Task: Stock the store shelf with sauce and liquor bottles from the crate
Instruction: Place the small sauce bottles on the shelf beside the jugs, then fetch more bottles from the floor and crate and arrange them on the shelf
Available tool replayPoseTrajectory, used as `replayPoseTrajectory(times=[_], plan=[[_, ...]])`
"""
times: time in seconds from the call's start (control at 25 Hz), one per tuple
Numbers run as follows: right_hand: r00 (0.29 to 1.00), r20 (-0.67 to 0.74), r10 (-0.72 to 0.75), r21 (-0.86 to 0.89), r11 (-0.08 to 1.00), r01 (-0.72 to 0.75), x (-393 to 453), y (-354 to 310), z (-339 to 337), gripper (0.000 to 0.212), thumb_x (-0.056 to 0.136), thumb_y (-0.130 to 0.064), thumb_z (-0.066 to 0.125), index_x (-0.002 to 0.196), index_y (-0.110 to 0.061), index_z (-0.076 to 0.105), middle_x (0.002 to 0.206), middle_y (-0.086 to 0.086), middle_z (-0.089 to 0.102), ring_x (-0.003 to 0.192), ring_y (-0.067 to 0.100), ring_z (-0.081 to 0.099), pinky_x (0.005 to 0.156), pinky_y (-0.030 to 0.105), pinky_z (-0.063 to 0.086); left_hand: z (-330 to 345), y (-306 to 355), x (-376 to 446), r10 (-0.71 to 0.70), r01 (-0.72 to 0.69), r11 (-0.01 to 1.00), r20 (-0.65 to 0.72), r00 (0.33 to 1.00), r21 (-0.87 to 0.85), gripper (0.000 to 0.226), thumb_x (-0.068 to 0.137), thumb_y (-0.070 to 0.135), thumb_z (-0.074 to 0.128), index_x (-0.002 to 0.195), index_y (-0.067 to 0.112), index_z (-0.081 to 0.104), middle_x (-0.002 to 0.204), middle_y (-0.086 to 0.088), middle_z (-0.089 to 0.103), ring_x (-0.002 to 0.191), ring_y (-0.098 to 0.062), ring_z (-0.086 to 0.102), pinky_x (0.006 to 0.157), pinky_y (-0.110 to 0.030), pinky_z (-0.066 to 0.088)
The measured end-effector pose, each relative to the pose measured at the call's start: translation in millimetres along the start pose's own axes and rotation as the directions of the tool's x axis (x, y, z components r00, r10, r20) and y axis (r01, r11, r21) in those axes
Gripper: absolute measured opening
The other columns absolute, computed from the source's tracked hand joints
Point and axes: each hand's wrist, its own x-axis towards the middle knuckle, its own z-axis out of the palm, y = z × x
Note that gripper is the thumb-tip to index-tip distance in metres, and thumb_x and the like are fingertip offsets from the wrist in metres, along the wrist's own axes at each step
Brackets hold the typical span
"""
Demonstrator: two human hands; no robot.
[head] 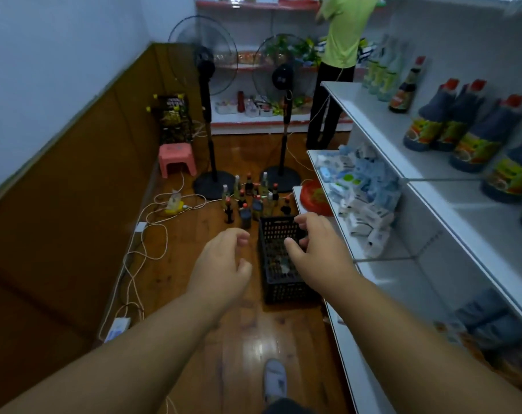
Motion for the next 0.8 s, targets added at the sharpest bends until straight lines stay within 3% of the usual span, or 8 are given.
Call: replayPoseTrajectory(times=[0.2,0.36,0.56,0.8], plan=[[0.986,0.144,-0.081,0.046,0.996,0.075,132.3,-8.4,44.6,0.043,0.094,-0.036,0.059,0.133,-0.027,0.047,0.125,-0.006,0.049,0.094,0.009,0.057,0.074,0.024,0.047,-7.8,-30.1,109.3,-0.125,0.127,0.991,-0.039,0.991,0.045,0.044,0.088,0.016,0.063,0.125,0.037,0.05,0.111,0.021,0.053,0.106,-0.002,0.053,0.089,-0.027,0.054],[0.975,0.21,-0.071,0.063,0.996,0.059,231.3,-28.7,96.7,0.044,0.093,-0.037,0.06,0.133,-0.026,0.047,0.129,-0.006,0.048,0.101,0.012,0.06,0.084,0.034,0.056,-21.9,-72.3,179.0,-0.199,0.2,0.979,-0.049,0.979,0.036,0.043,0.089,0.016,0.063,0.126,0.034,0.051,0.113,0.018,0.056,0.105,-0.002,0.053,0.087,-0.023,0.052],[0.959,0.284,-0.02,0.051,0.999,0.006,335.7,-51.1,192.5,0.044,0.09,-0.04,0.062,0.129,-0.027,0.049,0.127,-0.005,0.049,0.099,0.013,0.061,0.083,0.037,0.057,-31.3,-163.3,282.3,-0.237,0.237,0.971,0.055,0.97,0.011,0.04,0.088,0.015,0.062,0.121,0.034,0.052,0.107,0.018,0.057,0.098,-0.002,0.055,0.079,-0.017,0.047],[0.955,0.234,0.181,0.014,0.982,-0.19,442.6,-56.5,235.1,0.041,0.091,-0.036,0.062,0.129,-0.026,0.05,0.126,-0.005,0.049,0.099,0.012,0.058,0.08,0.028,0.051,-41.7,-208.4,440.0,-0.176,0.177,0.984,0.269,0.947,0.021,0.042,0.087,0.014,0.059,0.123,0.035,0.051,0.102,0.018,0.057,0.093,-0.001,0.057,0.084,-0.031,0.054]])
